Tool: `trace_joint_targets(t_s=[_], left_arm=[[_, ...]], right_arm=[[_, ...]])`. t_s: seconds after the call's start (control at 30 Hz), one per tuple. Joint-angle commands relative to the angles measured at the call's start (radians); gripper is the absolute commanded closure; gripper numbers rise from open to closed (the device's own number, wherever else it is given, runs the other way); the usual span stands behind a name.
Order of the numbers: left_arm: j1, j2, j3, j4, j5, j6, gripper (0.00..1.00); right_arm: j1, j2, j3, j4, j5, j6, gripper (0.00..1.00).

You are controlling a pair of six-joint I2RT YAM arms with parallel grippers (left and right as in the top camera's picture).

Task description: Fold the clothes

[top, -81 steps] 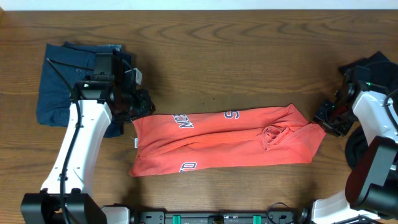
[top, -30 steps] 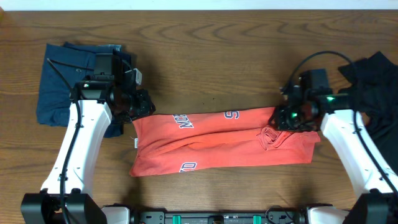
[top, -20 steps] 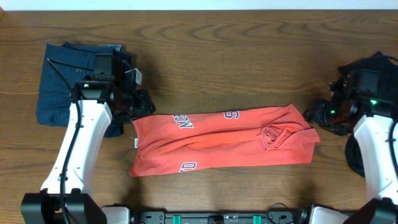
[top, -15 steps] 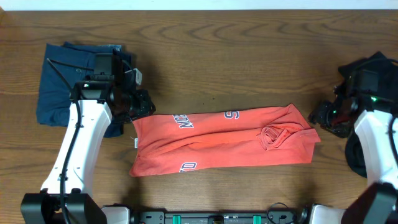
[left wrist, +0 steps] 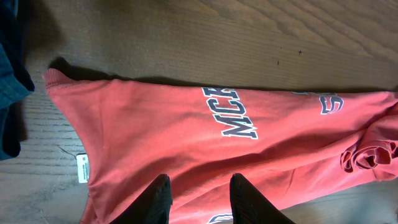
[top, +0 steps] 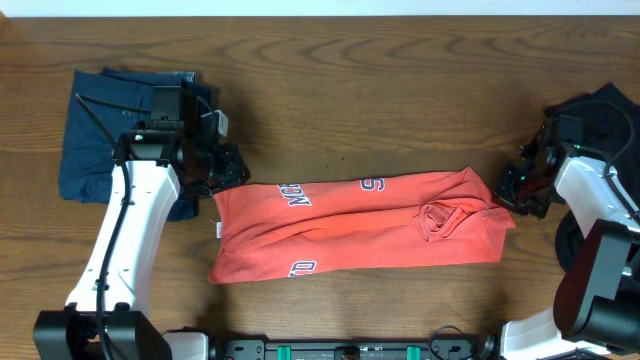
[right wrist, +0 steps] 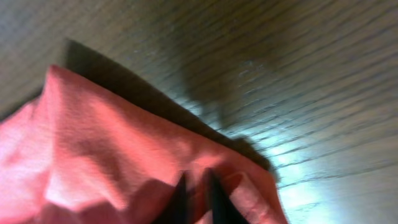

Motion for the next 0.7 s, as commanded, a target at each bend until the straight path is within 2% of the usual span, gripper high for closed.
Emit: trace_joint_targets(t_s=[0.0, 0.2, 0.47, 0.5, 0.53, 0.6, 0.67], left_arm=[[0.003, -0.013, 0.013, -0.003, 0.006, 0.010, 0.67], [0.003, -0.013, 0.013, 0.002, 0.006, 0.010, 0.67], [0.003, -0.013, 0.013, 0.000, 0.006, 0.010, 0.67], [0.003, -0.013, 0.013, 0.000, 0.006, 0.010, 0.67], [0.003, -0.013, 0.013, 0.000, 0.006, 0.010, 0.67], [0.003, -0.013, 0.013, 0.000, 0.006, 0.010, 0.66], [0.003, -0.013, 0.013, 0.000, 0.006, 0.010, 0.67]], right_arm=[[-0.008, 0.000, -0.003, -0.011, -0.051, -0.020, 0.99], [-0.007, -0.069, 0.004, -0.047, -0.184, -0.126, 0.99], [-0.007, -0.254, 0.004, -0.139, -0.134, -0.123, 0.99], [-0.007, -0.261, 0.004, -0.157, -0.121, -0.115, 0.89], [-0.007, -0.262, 0.003, -0.179, -0.089, -0.087, 0.67], [-0.007, -0.256, -0.008, -0.203, -0.014, -0.020, 0.37], [-0.007, -0.248, -0.032, -0.192, 0.004, 0.002, 0.34]])
